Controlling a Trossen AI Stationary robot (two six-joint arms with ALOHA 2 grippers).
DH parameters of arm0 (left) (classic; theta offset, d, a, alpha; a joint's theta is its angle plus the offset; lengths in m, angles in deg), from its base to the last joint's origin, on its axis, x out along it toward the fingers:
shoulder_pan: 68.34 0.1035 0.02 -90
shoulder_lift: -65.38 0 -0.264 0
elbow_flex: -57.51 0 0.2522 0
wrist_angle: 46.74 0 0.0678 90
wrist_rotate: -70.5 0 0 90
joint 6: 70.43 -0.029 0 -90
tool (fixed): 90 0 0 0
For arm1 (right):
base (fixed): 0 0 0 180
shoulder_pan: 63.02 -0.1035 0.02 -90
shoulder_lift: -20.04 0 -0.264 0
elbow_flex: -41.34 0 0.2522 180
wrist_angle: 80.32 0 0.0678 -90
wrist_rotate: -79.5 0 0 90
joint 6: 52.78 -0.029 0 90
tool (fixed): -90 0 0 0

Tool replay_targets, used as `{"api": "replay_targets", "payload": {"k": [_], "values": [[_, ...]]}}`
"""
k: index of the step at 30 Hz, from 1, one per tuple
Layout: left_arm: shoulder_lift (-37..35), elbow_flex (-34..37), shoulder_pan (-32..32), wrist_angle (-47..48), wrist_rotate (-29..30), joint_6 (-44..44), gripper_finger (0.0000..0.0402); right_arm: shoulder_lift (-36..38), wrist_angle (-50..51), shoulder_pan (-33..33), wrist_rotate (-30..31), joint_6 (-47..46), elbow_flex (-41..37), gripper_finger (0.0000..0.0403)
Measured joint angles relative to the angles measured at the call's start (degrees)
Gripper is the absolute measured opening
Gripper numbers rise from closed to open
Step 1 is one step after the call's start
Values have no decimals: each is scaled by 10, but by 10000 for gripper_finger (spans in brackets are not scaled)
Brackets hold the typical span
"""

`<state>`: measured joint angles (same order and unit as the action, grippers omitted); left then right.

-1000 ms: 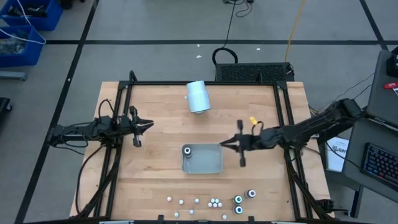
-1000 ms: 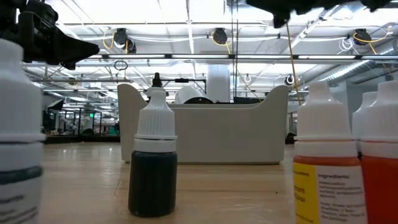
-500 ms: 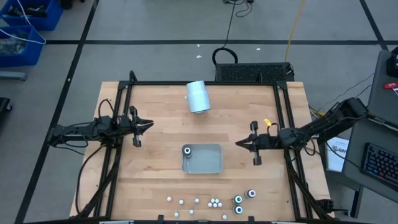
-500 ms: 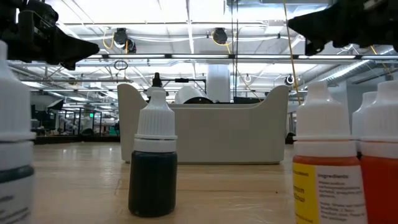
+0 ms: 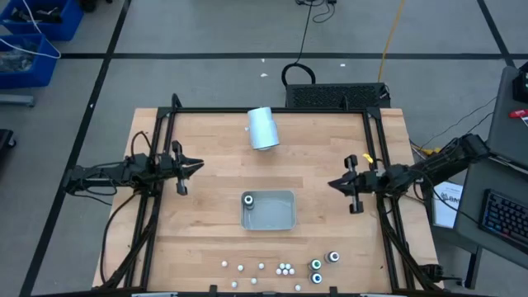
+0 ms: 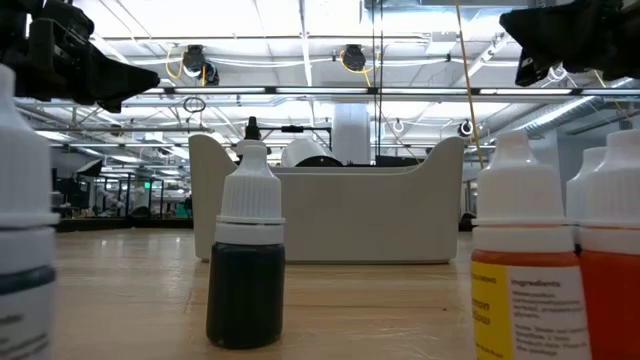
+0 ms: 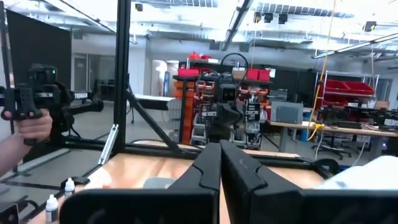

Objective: Pick & Place food coloring
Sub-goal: Put the big violet food coloring bottle into the gray bin

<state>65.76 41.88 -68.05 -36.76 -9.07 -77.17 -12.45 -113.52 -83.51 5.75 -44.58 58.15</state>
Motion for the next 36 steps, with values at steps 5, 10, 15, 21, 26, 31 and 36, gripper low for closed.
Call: {"api": "replay_targets", "payload": {"k": [5, 10, 15, 21, 26, 31, 36], "values": [[0, 0, 0, 7, -13, 13, 51, 20, 52, 0, 0, -6, -1, 0], [0, 0, 0, 7, -13, 13, 51, 20, 60, 0, 0, -19, -1, 0], [0, 0, 0, 7, -13, 13, 51, 20, 72, 0, 0, 0, -2, 0], [0, 0, 0, 6, -13, 12, 51, 20, 87, 0, 0, 4, -2, 0], [0, 0, 0, 6, -8, -3, 51, 20, 100, 0, 0, -11, -2, 0], [0, 0, 0, 6, 6, -4, 51, 19, 103, 0, -1, -14, -2, 0], [0, 0, 0, 6, 6, -3, 51, 9, 144, -9, 0, -5, 43, 0]]}}
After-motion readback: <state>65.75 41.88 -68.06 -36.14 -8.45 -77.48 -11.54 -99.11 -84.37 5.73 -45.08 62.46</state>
